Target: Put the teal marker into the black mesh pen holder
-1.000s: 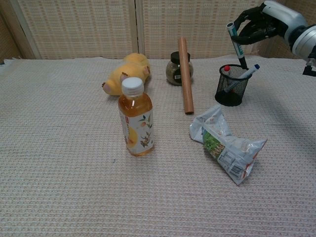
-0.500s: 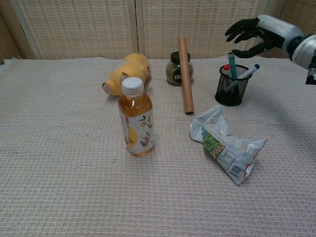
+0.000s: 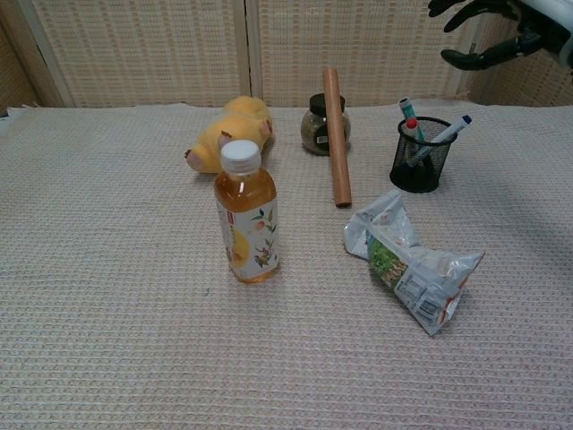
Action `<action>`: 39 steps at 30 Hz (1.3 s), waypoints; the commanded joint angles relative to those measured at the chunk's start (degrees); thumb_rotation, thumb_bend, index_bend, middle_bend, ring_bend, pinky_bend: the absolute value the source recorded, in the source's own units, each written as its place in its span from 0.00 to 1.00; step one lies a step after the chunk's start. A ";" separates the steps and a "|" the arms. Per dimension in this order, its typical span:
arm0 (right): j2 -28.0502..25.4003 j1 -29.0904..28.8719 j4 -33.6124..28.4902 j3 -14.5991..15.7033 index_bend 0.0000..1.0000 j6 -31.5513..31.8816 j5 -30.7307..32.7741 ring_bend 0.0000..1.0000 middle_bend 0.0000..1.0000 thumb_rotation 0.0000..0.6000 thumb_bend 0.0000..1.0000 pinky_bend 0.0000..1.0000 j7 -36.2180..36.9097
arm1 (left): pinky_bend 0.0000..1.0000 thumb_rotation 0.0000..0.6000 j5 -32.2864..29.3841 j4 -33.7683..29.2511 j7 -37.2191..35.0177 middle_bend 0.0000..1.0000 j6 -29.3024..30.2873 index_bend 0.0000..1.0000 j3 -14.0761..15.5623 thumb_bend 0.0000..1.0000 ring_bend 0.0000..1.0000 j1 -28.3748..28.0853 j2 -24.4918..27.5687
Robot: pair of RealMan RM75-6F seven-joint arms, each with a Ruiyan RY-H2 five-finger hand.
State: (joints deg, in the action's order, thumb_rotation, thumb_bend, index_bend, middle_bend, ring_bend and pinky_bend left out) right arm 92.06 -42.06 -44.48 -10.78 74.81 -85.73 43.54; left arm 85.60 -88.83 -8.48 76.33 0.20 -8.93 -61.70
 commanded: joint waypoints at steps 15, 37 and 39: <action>-10.98 35.39 -16.71 12.79 0.33 16.82 5.76 0.28 0.22 1.00 0.26 0.16 -27.31 | 0.13 1.00 0.83 0.37 0.28 0.08 2.14 0.25 -0.38 0.63 0.01 0.33 -0.63; -9.20 38.23 -10.43 9.64 0.36 15.92 2.51 0.29 0.22 1.00 0.30 0.16 -22.09 | 0.13 1.00 1.15 1.95 1.21 0.08 2.20 0.26 -0.31 0.63 0.01 0.09 -1.67; -9.37 38.28 -10.57 9.51 0.36 15.53 2.32 0.29 0.22 1.00 0.30 0.16 -22.14 | 0.13 1.00 0.98 1.91 1.57 0.08 1.82 0.26 -0.27 0.63 0.01 -0.03 -1.79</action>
State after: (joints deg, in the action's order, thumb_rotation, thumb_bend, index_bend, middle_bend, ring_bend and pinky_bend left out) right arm 82.77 -3.81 -54.98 -1.20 90.44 -83.34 21.44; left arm 86.67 -86.90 -7.05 78.30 -0.10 -8.90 -63.43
